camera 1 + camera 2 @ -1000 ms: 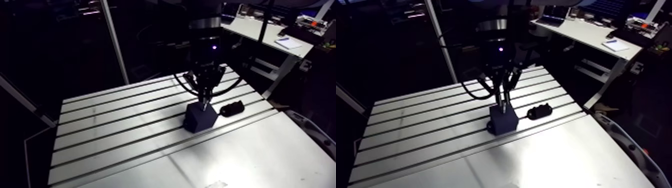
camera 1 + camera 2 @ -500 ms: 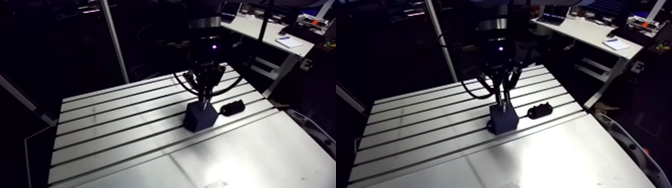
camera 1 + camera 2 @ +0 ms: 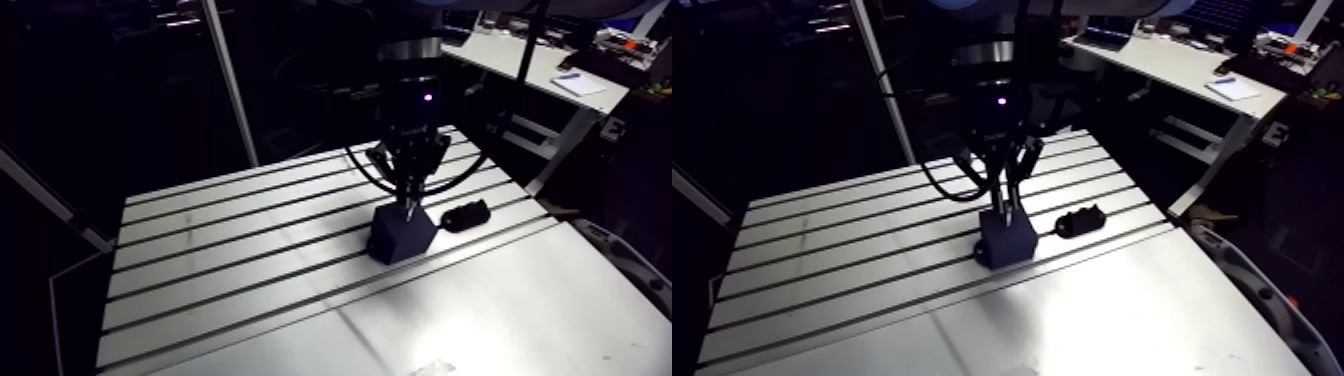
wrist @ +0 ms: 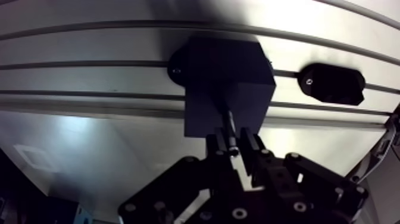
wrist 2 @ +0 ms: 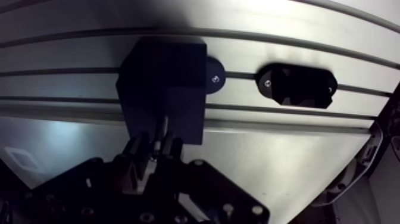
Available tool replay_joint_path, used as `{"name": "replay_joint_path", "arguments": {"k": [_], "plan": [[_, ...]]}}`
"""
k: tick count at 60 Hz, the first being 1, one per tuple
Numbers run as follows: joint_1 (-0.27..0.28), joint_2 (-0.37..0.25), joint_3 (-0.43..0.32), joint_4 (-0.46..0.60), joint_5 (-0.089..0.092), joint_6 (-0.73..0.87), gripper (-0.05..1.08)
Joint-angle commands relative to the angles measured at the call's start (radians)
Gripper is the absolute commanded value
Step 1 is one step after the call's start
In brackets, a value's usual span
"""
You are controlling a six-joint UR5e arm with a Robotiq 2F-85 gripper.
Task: Pick up the M10 bolt and insert it into the hole until fully seated.
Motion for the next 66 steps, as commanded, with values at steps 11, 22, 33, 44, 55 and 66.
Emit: {"name": "replay_joint_path", "arguments": {"k": [11,22,33,44,55,66], "plan": [[0.001,-0.002,0.009,-0.015,0.000,0.003,1.08],[0.001,-0.005,0.017,-0.028,0.000,0.004,1.08],[0.001,-0.009,0.015,-0.029,0.002,0.000,0.77],[0.005,-0.023,0.016,-0.041,0.002,-0.006,0.00],[0.011,-0.027,0.016,-0.041,0.003,-0.009,0.00],[0.011,-0.030,0.014,-0.041,0.003,-0.008,0.00]]}}
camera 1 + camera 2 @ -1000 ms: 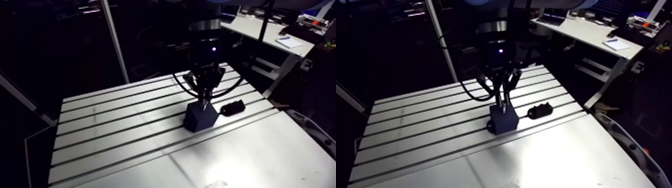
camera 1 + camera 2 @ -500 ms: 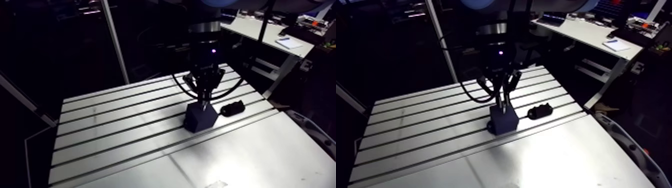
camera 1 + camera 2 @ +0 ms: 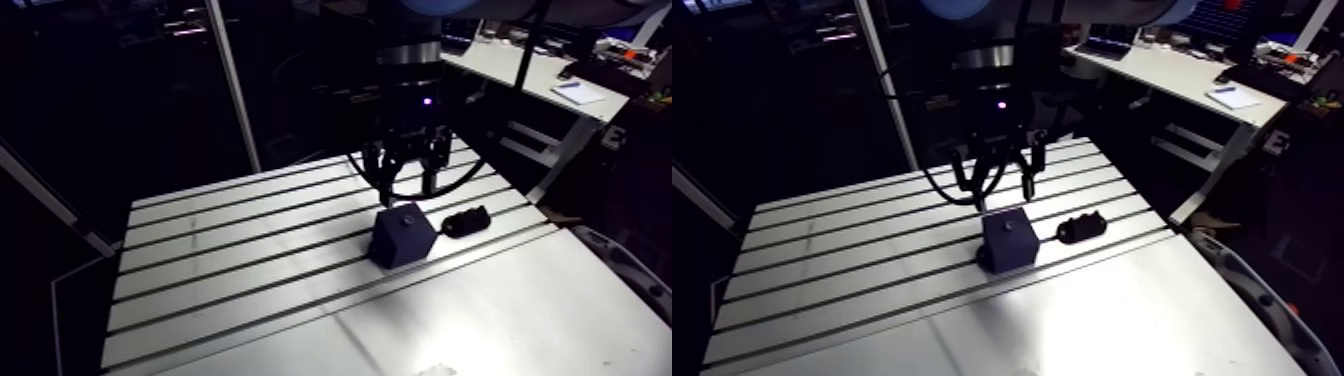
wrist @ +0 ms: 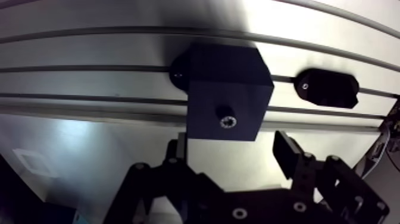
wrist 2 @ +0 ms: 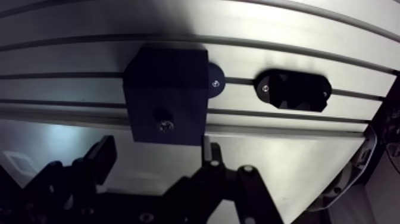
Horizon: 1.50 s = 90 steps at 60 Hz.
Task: Pick up the M10 bolt and insert it into the hole until fully seated.
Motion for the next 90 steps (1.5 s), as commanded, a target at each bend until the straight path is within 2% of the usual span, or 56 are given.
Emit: {"name": "replay_joint_path", "arguments": {"k": [1,15,21,24,27,29,30,31,32,33,34,36,39,40,41,42,46,47,49,54,57,62,66,68,72,90], "plan": [[0.002,-0.005,-0.001,-0.001,0.000,0.000,0.00],[0.002,-0.027,0.000,-0.013,0.003,0.003,0.00],[0.002,-0.062,-0.001,-0.029,0.008,0.007,0.00],[0.002,-0.112,-0.014,-0.048,0.026,0.010,0.00],[0.002,-0.132,-0.022,-0.048,0.033,0.012,0.00],[0.002,-0.173,-0.044,-0.046,0.049,0.014,0.00],[0.002,-0.173,-0.044,-0.046,0.049,0.014,0.00],[0.002,-0.192,-0.057,-0.039,0.062,0.015,0.00],[0.002,-0.192,-0.057,-0.039,0.062,0.015,0.00],[0.002,-0.210,-0.072,-0.032,0.076,0.015,0.00],[0.002,-0.210,-0.072,-0.032,0.076,0.015,0.00],[0.002,-0.242,-0.106,0.010,0.094,0.015,0.00],[0.002,-0.254,-0.125,0.041,0.100,0.015,0.00],[0.002,-0.264,-0.145,0.072,0.108,0.015,0.00],[0.002,-0.264,-0.145,0.072,0.108,0.015,0.00],[0.002,-0.272,-0.168,0.102,0.118,0.015,0.00],[0.002,-0.282,-0.215,0.168,0.130,0.015,0.00],[0.002,-0.282,-0.215,0.168,0.130,0.015,0.00],[0.002,-0.287,-0.271,0.238,0.129,0.014,0.00],[0.006,-0.287,-0.340,0.319,0.134,0.015,0.00],[0.015,-0.289,-0.358,0.331,0.135,0.017,0.00],[0.031,-0.285,-0.358,0.328,0.138,0.050,0.00],[0.049,-0.279,-0.355,0.322,0.133,0.097,0.00],[0.078,-0.275,-0.350,0.302,0.127,0.128,0.00],[0.094,-0.269,-0.348,0.280,0.122,0.133,0.00],[0.169,-0.255,-0.347,0.275,0.120,0.135,0.00]]}}
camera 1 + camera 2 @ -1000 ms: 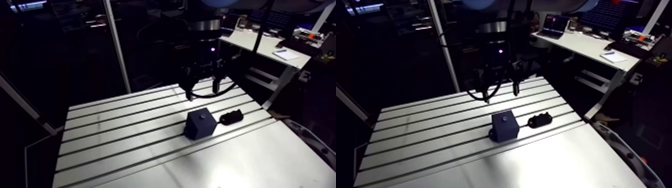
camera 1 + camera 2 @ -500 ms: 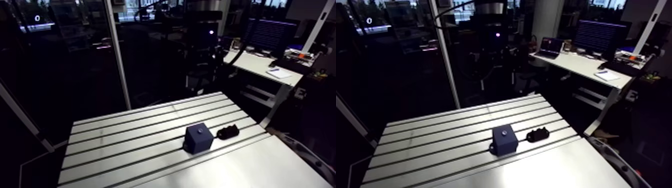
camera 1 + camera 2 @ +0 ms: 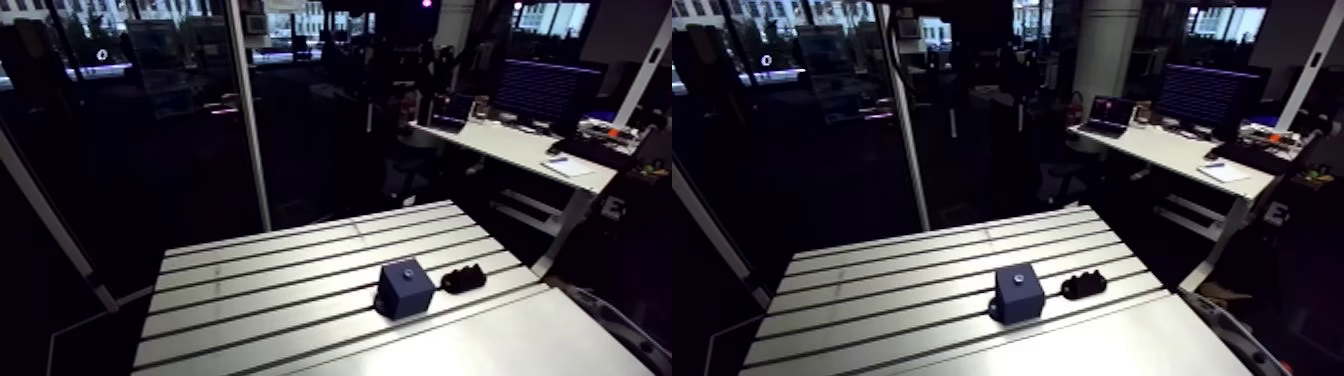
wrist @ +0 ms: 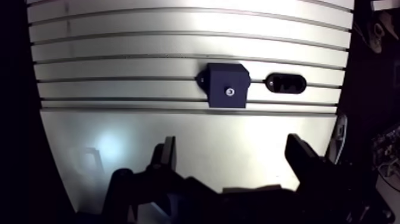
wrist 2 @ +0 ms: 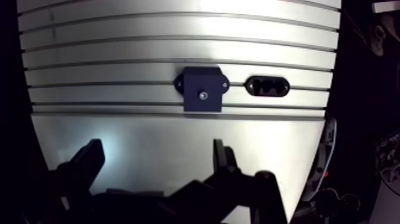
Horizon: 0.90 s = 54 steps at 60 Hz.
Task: Pick up the M10 bolt and insert it into the hole until fully seated.
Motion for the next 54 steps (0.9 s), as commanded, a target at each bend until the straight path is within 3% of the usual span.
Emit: {"name": "replay_joint_path", "arguments": {"k": [1,19,21,26,32,46,54], "plan": [[0.131,-0.005,-0.086,0.073,0.011,0.075,0.00],[0.194,0.035,-0.055,0.019,0.006,0.115,0.00],[0.197,0.036,-0.058,0.013,0.001,0.115,0.00],[0.203,0.037,-0.061,0.009,-0.032,0.115,0.00],[0.204,0.037,-0.063,0.008,-0.049,0.115,0.00],[0.204,0.037,-0.064,0.007,-0.063,0.115,0.00],[0.204,0.039,-0.077,0.008,-0.057,0.117,0.00]]}}
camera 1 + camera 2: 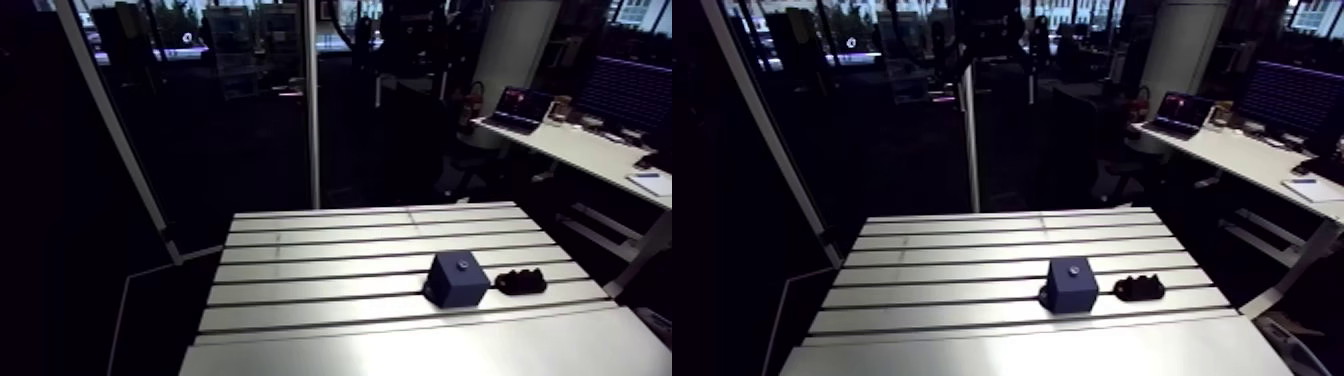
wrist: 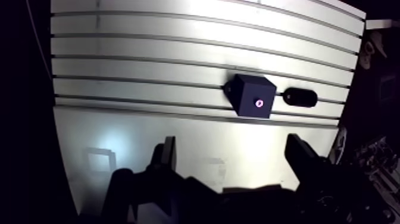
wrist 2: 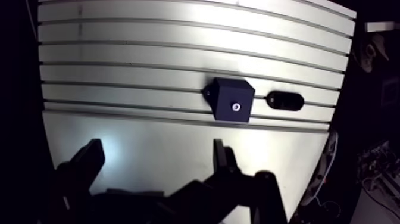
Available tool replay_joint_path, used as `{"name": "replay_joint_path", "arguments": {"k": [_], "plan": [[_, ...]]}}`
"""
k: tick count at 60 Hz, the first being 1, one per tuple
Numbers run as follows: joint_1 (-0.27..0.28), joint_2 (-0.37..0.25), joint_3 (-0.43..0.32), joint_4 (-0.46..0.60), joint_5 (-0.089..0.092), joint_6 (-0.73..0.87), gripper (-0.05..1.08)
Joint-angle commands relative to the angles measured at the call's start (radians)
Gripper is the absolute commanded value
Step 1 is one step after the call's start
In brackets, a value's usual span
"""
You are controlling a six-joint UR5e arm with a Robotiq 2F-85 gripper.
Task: Pick up the M10 bolt and insert it into the hole until fully seated.
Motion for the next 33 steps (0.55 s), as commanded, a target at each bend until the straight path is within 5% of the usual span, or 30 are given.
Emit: {"name": "replay_joint_path", "arguments": {"k": [1,33], "plan": [[0.002,0.002,-0.014,0.000,-0.003,0.002,0.00],[0.000,0.008,-0.022,-0.002,0.004,0.017,0.00]]}}
